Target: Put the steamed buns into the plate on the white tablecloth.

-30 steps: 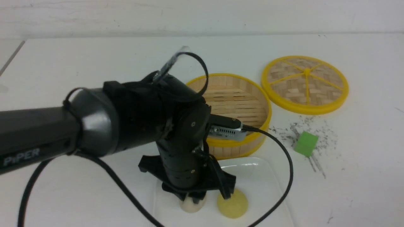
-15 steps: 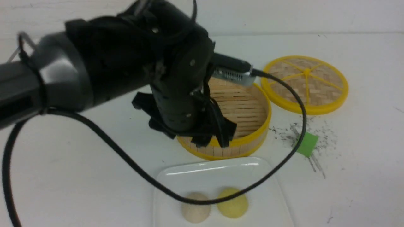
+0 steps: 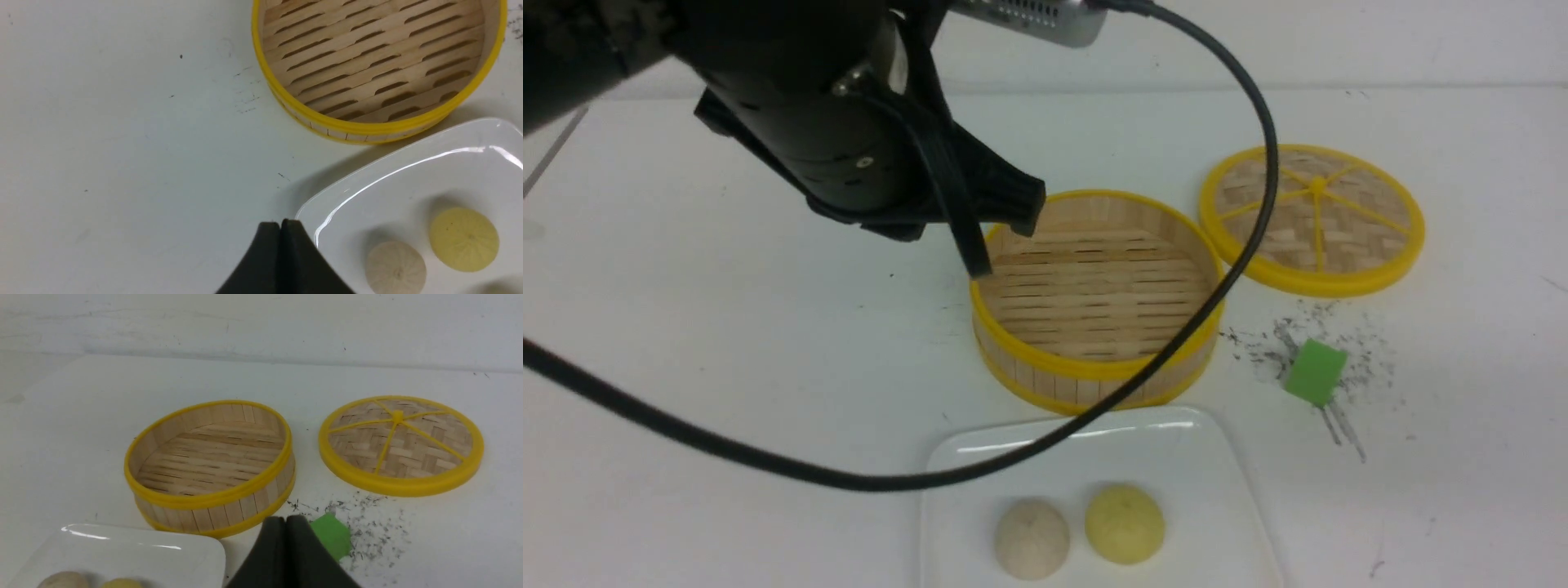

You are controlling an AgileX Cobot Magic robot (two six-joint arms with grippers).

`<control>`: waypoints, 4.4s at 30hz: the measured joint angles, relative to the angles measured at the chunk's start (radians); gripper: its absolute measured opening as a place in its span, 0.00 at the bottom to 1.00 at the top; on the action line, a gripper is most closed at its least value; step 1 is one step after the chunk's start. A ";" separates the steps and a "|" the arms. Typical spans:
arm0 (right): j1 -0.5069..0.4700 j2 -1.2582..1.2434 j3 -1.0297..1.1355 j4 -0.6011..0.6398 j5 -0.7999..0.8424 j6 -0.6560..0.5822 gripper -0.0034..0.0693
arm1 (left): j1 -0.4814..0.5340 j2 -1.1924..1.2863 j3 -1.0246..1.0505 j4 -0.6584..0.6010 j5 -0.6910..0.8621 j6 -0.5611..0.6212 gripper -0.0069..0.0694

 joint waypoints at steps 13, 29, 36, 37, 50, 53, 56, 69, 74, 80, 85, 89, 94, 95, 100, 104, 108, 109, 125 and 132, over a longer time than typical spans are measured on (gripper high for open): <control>0.000 0.078 0.006 0.000 -0.002 -0.068 0.03 | 0.000 0.019 0.000 -0.001 0.000 0.001 0.09; 0.000 0.076 0.010 0.007 0.028 -0.136 0.04 | 0.000 0.028 0.000 0.006 0.000 0.001 0.09; 0.011 0.076 0.010 0.007 0.029 -0.136 0.04 | 0.000 0.028 0.000 0.007 0.000 0.001 0.10; 0.027 0.077 0.010 0.007 0.031 -0.136 0.04 | 0.000 0.028 0.000 0.007 0.000 0.001 0.10; 0.129 0.079 0.010 0.004 0.032 -0.136 0.05 | 0.000 0.037 0.000 0.007 0.000 0.001 0.10; 0.129 0.079 0.011 0.004 0.032 -0.136 0.06 | 0.000 0.037 0.000 0.008 0.000 0.001 0.10; 0.129 0.064 0.019 0.004 0.042 -0.136 0.06 | 0.000 0.037 0.000 0.009 0.000 0.001 0.10; -0.160 -0.214 0.274 -0.009 0.031 -0.136 0.08 | 0.000 0.037 0.000 0.011 0.000 0.001 0.10; -0.292 -0.325 0.383 -0.019 0.040 -0.136 0.08 | 0.000 0.037 0.000 0.039 0.000 0.001 0.10; -0.323 -0.398 0.399 -0.016 0.104 -0.136 0.10 | 0.000 0.013 0.000 0.058 0.000 0.001 0.10; -0.323 -0.401 0.396 -0.016 0.126 -0.136 0.10 | 0.000 -0.088 0.000 0.056 0.000 0.000 0.10; -0.323 -0.401 0.395 0.001 0.128 -0.136 0.11 | 0.000 -0.181 0.000 0.045 0.000 -0.003 0.10; -0.323 -0.401 0.395 0.058 0.129 -0.136 0.12 | 0.000 -0.331 0.017 -0.009 0.000 -0.003 0.10; -0.323 -0.401 0.395 0.059 0.129 -0.136 0.12 | 0.000 -0.337 0.020 -0.009 0.000 -0.003 0.10; -0.323 -0.401 0.395 0.064 0.129 -0.136 0.13 | 0.000 -0.492 0.191 -0.050 0.000 -0.034 0.10; -0.323 -0.401 0.395 0.064 0.129 -0.136 0.13 | 0.000 -0.588 0.354 -0.058 0.000 -0.131 0.10; -0.323 -0.401 0.395 0.064 0.129 -0.136 0.13 | 0.000 -0.702 0.569 -0.050 -0.001 -0.273 0.11; -0.323 -0.401 0.395 0.064 0.129 -0.136 0.14 | 0.000 -0.729 0.646 -0.050 -0.018 -0.300 0.11; -0.323 -0.401 0.395 0.064 0.129 -0.136 0.15 | 0.000 -0.840 1.122 -0.322 -0.946 -0.275 0.12; -0.323 -0.401 0.395 0.064 0.129 -0.136 0.17 | 0.000 -0.840 1.127 -0.305 -0.975 -0.258 0.12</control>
